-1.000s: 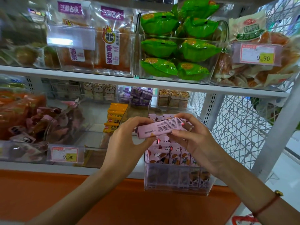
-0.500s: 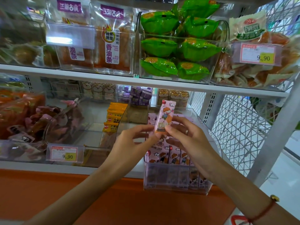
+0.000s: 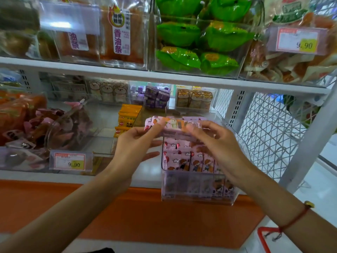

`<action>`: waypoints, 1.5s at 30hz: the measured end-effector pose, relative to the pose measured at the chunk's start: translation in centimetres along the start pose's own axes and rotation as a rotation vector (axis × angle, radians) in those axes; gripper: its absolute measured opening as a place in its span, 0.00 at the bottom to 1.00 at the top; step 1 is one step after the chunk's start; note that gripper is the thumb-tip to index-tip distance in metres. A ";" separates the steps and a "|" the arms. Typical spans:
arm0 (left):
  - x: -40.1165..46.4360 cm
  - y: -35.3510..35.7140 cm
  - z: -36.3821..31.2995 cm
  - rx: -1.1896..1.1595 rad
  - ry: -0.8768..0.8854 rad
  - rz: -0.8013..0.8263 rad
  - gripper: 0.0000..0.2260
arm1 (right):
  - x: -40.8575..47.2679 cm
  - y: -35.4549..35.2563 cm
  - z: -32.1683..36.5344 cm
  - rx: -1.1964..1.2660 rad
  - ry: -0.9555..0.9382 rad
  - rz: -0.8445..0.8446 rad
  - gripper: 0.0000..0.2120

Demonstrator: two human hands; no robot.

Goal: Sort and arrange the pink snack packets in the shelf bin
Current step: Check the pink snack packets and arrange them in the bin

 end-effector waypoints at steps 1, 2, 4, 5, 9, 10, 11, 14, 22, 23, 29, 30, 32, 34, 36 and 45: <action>-0.1 0.1 0.3 0.021 -0.017 -0.005 0.20 | 0.0 0.1 -0.4 0.038 0.037 0.006 0.19; -0.1 0.2 0.4 0.035 -0.022 -0.004 0.19 | 0.1 0.2 -0.7 0.055 0.066 0.015 0.19; 0.1 0.2 0.7 0.057 -0.024 0.008 0.17 | 0.3 0.2 -1.1 0.075 0.093 0.031 0.20; 0.2 0.1 0.7 0.067 -0.019 0.013 0.18 | 0.4 0.2 -1.2 0.084 0.089 0.043 0.20; 0.4 -0.1 -1.4 0.198 0.224 0.148 0.23 | 0.5 -0.4 -0.6 0.012 -0.030 0.118 0.22; 0.2 0.1 -2.1 0.257 0.308 0.207 0.21 | 0.4 -0.5 -0.3 -0.038 -0.074 0.120 0.22; -0.1 0.4 -2.4 0.303 0.363 0.250 0.19 | 0.2 -0.6 -0.2 -0.073 -0.109 0.111 0.21; -0.3 0.2 -2.3 0.322 0.384 0.277 0.16 | -0.1 -0.6 -0.2 -0.088 -0.156 0.084 0.19; 0.5 -3.2 -4.2 0.116 0.492 -0.067 0.14 | 2.0 -1.5 -0.6 -0.333 -0.118 -0.043 0.16; 0.9 -3.4 -4.3 0.113 0.496 -0.095 0.14 | 2.8 -1.5 -0.6 -0.385 -0.118 -0.043 0.14; 4.1 -1.2 -4.1 0.262 0.519 -0.046 0.13 | 9.0 -0.5 -0.5 -0.575 -0.196 -0.036 0.13; 4.6 -0.8 -4.0 0.269 0.524 -0.039 0.13 | 10.3 -0.2 -0.8 -0.605 -0.199 -0.023 0.13; 5.5 -0.6 -3.9 0.267 0.536 -0.040 0.13 | 12.7 1.2 -2.0 -0.712 -0.193 0.041 0.12; 6.1 -0.6 -3.9 0.300 0.561 -0.034 0.14 | 14.3 3.1 -3.3 -0.836 -0.188 0.131 0.11; 6.4 -0.8 -3.7 0.333 0.569 -0.015 0.14 | 15.1 5.0 -4.4 -0.949 -0.186 0.240 0.11; 7.8 0.2 -3.9 0.413 0.546 0.066 0.14 | 13.9 5.5 -5.9 -1.259 -0.208 0.445 0.18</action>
Point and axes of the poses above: each hand's wrist, its own x-axis towards the middle knuckle, its own y-axis out of the palm, z = x × y, the point moved 8 cm from there along x, towards the middle knuckle, and after that the axes turned 11 degrees about -x, right-handed, at the moved point
